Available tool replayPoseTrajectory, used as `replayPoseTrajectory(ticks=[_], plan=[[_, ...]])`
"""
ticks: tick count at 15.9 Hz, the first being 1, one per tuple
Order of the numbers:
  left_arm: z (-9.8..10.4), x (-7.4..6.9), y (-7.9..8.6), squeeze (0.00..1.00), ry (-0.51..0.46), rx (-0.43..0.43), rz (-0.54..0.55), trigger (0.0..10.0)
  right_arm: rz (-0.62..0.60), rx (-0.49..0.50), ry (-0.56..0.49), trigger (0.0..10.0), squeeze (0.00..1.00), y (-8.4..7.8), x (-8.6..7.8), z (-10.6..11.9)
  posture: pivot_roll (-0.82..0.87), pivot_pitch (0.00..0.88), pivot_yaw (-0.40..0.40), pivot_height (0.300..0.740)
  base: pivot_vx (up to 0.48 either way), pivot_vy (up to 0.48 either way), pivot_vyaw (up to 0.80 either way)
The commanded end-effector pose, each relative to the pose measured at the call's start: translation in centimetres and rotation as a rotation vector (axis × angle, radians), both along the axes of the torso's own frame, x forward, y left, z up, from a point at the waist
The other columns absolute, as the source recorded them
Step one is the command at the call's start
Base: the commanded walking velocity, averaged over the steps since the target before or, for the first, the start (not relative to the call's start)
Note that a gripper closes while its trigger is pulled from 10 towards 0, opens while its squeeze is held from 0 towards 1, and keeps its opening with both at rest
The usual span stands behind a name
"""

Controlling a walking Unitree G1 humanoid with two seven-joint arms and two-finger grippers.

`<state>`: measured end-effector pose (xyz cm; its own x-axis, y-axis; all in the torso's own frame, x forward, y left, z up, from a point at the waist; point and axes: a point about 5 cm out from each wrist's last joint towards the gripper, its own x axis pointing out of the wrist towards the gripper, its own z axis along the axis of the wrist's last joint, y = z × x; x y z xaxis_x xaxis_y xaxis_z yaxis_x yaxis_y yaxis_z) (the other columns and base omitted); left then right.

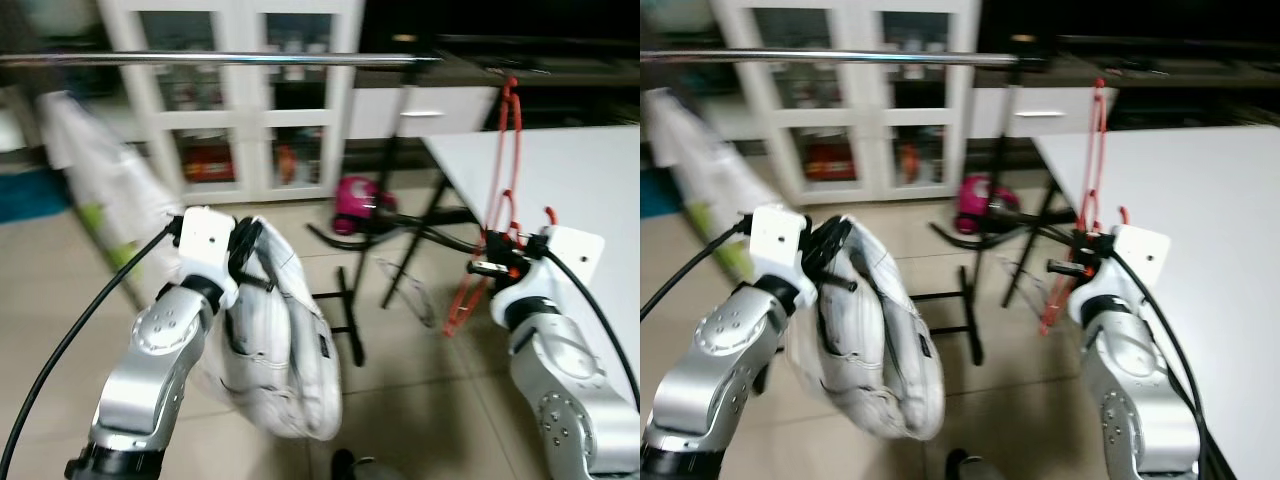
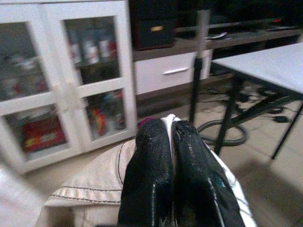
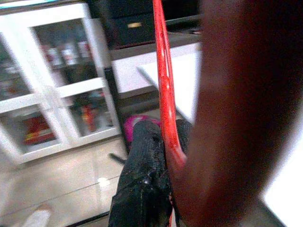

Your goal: Hang hanger

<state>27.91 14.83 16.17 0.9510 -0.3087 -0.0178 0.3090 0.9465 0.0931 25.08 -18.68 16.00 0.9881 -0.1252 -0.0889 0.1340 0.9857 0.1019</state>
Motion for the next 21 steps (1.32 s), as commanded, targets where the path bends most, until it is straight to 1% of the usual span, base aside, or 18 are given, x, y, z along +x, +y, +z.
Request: replayPoseTrajectory(ticks=[1,2,3,6,8,9,11,12,14,17,21], plan=[[0.8,0.2,-0.3,0.0,-0.035,-0.01,-0.015,10.0,-0.011,0.033,-0.007,10.0,0.0,-0.2,-0.2,0.3,0.01,0.0,0.005,0.74,0.0,0.0,-0.8],[0.7,0.3,-0.2,0.0,-0.033,-0.015,-0.014,10.0,-0.019,0.051,-0.021,10.0,0.0,-0.2,-0.2,0.6,0.01,0.0,0.007,0.74,0.0,0.0,-0.8],[0.7,0.5,-0.1,0.0,-0.029,-0.032,-0.009,10.0,-0.051,0.049,-0.035,10.0,0.0,-0.3,-0.1,1.0,0.01,0.0,0.007,0.74,0.0,0.0,-0.8],[1.0,0.8,0.1,0.0,-0.035,-0.04,0.0,10.0,-0.025,0.01,-0.032,10.0,0.0,0.0,0.0,1.2,0.01,0.0,0.005,0.74,0.0,0.0,-0.79],[1.0,1.0,0.1,0.0,-0.034,-0.045,-0.001,10.0,-0.035,-0.022,-0.069,10.0,0.0,-0.1,0.1,1.5,0.01,0.0,0.005,0.74,0.0,0.0,-0.8],[1.0,1.0,0.1,0.0,-0.035,-0.048,-0.002,10.0,-0.032,-0.06,-0.077,10.0,0.0,-0.2,0.1,1.6,0.01,0.0,0.006,0.74,0.0,0.0,-0.8],[0.8,1.1,0.1,0.0,-0.028,-0.046,-0.003,10.0,-0.025,-0.004,-0.05,10.0,0.0,-0.5,0.1,1.2,0.01,0.0,0.014,0.74,0.0,0.0,-0.8],[0.8,1.1,0.1,0.0,-0.026,-0.049,-0.003,10.0,-0.026,0.002,-0.045,10.0,0.0,-0.6,0.1,1.1,0.01,0.0,0.014,0.74,0.0,0.0,-0.8],[0.8,1.2,0.2,0.0,-0.022,-0.057,-0.004,10.0,-0.013,-0.005,-0.037,10.0,0.0,-0.3,0.0,0.9,0.01,0.0,0.015,0.74,0.0,0.0,-0.8],[0.8,1.2,0.3,0.0,-0.018,-0.063,0.0,10.0,-0.012,-0.01,-0.008,10.0,0.0,-0.1,0.0,0.4,0.01,0.0,0.011,0.74,0.0,0.0,0.0],[0.7,1.2,0.4,0.0,-0.013,-0.065,-0.001,10.0,-0.02,-0.001,0.007,10.0,0.0,0.1,-0.1,0.1,0.01,0.0,0.012,0.74,0.0,0.283,-0.8]])
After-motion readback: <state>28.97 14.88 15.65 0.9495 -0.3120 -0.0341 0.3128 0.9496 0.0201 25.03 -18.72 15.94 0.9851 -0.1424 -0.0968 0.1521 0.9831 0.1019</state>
